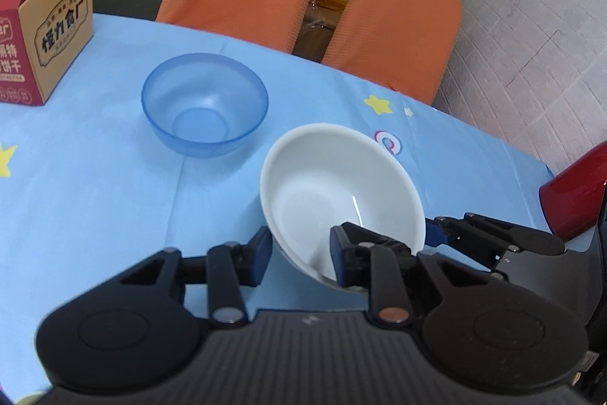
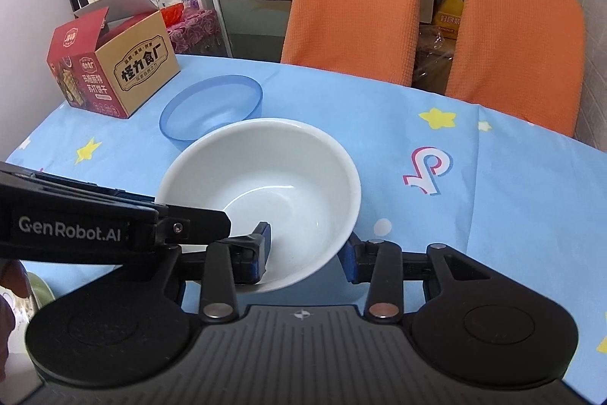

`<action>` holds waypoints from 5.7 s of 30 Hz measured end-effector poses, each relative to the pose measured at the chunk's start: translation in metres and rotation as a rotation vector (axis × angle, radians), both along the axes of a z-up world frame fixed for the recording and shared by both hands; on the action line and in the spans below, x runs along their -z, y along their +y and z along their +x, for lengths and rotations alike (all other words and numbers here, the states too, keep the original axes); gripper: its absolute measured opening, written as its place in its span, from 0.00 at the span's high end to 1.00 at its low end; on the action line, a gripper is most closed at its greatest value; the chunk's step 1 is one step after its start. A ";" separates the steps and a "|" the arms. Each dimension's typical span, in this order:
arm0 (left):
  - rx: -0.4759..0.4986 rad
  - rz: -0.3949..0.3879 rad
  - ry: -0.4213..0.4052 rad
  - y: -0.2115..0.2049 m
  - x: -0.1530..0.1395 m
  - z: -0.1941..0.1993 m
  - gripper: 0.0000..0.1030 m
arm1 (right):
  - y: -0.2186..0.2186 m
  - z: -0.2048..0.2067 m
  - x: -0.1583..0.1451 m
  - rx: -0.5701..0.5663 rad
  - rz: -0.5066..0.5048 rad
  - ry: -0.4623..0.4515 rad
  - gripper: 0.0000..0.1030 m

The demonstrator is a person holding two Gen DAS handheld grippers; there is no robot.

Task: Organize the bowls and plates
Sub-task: 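Lift the white bowl and carry it over the steel bowl, then lower the white bowl into the steel bowl and open the left gripper, then move the left gripper to the blue plastic bowl and grasp its rim, then lift the blue bowl and carry it over the white bowl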

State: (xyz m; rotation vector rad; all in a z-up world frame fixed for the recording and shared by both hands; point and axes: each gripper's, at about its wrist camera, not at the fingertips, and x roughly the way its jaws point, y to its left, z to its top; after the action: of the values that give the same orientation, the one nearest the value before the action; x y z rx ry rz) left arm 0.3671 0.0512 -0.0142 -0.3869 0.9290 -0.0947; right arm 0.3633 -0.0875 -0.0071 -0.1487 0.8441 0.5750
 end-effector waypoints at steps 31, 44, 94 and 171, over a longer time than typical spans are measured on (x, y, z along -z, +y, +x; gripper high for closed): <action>0.235 0.012 0.012 -0.079 0.007 -0.168 0.70 | -0.060 -0.192 0.004 0.197 -0.035 -0.122 0.15; 0.200 0.074 -0.153 -0.069 -0.011 -0.184 0.03 | -0.085 -0.222 -0.003 0.349 0.112 -0.174 0.00; -0.195 0.074 -0.118 0.130 -0.020 0.001 0.01 | 0.036 0.024 -0.036 0.122 0.078 -0.062 0.00; 0.240 0.159 -0.010 -0.097 -0.007 -0.156 0.85 | -0.063 -0.182 -0.015 0.163 -0.043 -0.056 0.46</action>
State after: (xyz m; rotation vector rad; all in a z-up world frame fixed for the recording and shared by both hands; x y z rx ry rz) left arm 0.2112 -0.0456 -0.0071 -0.1265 0.9631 -0.2401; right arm 0.1815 -0.1505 0.0077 -0.1331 0.8056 0.3983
